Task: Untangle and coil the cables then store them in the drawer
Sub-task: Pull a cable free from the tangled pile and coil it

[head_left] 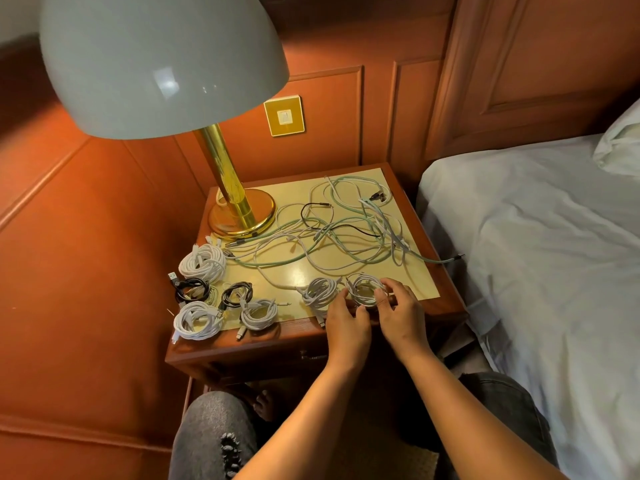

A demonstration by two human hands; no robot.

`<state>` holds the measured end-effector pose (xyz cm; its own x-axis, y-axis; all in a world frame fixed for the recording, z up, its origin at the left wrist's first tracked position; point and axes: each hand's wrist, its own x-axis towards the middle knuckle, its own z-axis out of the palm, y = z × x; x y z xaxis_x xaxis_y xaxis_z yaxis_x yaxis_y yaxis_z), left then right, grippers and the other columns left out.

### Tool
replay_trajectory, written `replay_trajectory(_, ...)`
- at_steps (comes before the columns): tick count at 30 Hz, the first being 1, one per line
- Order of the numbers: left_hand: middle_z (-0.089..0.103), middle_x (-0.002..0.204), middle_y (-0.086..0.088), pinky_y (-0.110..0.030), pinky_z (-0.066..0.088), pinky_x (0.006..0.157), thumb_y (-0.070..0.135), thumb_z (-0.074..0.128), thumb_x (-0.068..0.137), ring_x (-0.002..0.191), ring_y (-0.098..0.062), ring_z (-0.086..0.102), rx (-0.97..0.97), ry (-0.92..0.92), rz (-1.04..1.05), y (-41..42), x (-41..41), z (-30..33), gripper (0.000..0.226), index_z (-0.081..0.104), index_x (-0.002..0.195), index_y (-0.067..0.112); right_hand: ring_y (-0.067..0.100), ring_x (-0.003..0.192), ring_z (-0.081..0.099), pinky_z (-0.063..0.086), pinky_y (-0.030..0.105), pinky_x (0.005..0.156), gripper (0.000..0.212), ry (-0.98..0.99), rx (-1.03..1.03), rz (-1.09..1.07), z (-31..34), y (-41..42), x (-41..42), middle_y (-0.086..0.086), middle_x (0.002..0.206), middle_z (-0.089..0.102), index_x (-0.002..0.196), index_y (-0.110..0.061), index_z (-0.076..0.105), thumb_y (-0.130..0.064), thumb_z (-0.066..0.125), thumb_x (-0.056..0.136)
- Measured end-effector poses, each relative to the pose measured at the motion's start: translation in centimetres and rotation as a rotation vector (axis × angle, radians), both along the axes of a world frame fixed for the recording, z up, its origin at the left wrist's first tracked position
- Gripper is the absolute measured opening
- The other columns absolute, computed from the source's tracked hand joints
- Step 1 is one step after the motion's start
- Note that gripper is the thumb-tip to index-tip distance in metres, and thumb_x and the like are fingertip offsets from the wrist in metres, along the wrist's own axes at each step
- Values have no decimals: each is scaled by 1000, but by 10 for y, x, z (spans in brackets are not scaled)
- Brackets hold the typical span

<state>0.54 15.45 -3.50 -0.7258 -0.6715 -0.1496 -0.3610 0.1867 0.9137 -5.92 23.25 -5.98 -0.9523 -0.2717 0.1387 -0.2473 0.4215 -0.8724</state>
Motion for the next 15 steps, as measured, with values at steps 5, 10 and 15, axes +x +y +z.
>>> replay_trajectory(5, 49, 143, -7, -37, 36, 111, 12, 52, 94, 131, -19, 45, -2, -34, -30, -5, 5, -4, 49, 42, 143, 10, 12, 92, 56, 38, 7, 69, 39, -33, 17, -3, -1, 2, 1, 11, 121, 61, 132, -5, 55, -20, 58, 96)
replay_trajectory(10, 54, 136, -7, -29, 39, 105, 12, 52, 94, 125, -18, 49, -25, -57, -45, -13, 13, -1, 46, 47, 139, 10, 12, 92, 58, 42, 6, 70, 40, -27, 16, 7, 1, 7, 3, 11, 122, 60, 131, -6, 55, -21, 61, 95)
replay_trajectory(15, 62, 124, -6, -19, 40, 92, 11, 51, 95, 111, -13, 55, -112, 4, -85, -28, 22, 17, 34, 57, 128, 8, 13, 96, 56, 43, 19, 76, 38, 16, 35, 7, 18, 14, 6, 10, 123, 58, 130, -6, 56, -21, 60, 95)
